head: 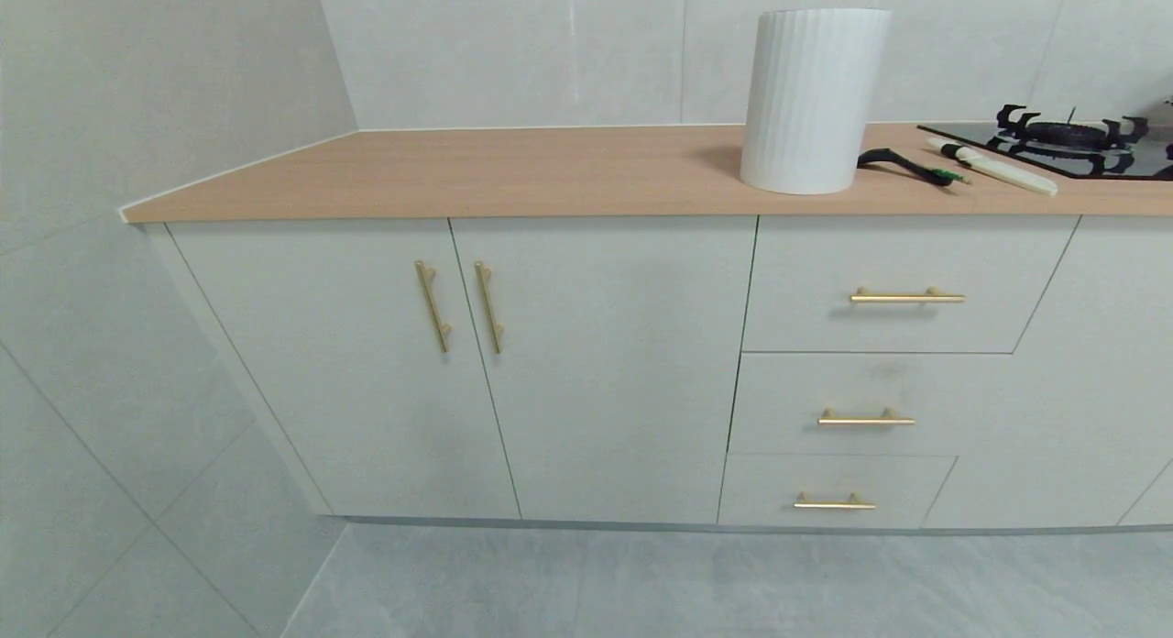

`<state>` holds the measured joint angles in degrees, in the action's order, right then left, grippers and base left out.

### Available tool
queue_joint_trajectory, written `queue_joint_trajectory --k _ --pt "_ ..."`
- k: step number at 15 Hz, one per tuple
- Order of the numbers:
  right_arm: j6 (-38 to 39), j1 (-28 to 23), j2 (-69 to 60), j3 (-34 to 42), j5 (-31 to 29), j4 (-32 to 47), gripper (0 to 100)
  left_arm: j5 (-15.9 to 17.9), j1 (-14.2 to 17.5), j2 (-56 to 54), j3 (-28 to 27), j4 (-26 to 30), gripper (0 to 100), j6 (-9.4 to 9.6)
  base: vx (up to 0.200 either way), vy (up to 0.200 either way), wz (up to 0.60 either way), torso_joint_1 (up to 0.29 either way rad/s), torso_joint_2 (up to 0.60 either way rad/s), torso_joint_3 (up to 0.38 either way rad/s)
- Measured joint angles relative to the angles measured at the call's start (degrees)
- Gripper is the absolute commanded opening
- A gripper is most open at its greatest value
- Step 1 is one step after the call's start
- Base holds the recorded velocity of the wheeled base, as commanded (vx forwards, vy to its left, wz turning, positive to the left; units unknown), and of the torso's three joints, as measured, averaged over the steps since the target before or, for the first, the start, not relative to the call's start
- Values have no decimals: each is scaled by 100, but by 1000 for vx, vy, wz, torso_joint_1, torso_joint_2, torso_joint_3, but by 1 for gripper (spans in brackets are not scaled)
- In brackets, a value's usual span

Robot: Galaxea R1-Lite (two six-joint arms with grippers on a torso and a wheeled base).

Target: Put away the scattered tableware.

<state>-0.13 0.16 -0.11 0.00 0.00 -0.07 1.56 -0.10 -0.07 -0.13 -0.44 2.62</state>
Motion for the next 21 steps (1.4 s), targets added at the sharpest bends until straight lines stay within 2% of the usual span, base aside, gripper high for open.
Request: queue_joint_trajectory --k 7,20,21 --pt "-2 0 1 0 0 -2 100 0 0 0 2 6 100 2 200 0 0 7 4 1" --pt "-2 0 4 0 0 0 100 0 2 0 -5 1 100 -9 0 0 0 0 0 0" --pt "4 0 4 0 0 0 100 2 0 0 -5 1 100 -13 0 0 -600 -2 2 7"
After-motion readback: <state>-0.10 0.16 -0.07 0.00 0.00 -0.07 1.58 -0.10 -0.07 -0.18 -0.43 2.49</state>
